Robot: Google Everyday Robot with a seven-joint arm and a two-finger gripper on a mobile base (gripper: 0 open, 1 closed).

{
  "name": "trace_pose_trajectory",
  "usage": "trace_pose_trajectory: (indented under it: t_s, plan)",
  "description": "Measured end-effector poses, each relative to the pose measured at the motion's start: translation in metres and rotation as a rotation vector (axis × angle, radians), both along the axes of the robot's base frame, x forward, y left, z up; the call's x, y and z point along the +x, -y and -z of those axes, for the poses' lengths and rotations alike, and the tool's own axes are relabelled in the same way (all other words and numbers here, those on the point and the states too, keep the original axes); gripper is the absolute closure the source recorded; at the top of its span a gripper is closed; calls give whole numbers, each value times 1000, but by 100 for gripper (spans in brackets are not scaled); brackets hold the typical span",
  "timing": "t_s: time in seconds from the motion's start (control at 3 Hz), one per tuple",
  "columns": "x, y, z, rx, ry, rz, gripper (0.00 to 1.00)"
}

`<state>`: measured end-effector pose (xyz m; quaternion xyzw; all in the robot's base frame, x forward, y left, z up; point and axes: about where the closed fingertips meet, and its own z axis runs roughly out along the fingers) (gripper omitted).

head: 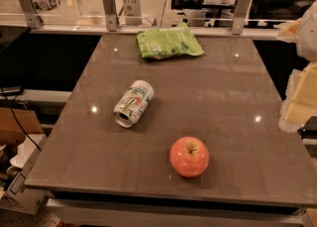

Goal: Place 7up can upright

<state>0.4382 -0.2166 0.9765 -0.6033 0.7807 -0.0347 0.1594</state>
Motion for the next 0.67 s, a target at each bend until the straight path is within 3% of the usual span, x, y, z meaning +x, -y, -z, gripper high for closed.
trace_pose_trajectory:
  t_s: [0.67]
  plan:
    - [8, -8, 1, -10, 13, -30, 0]
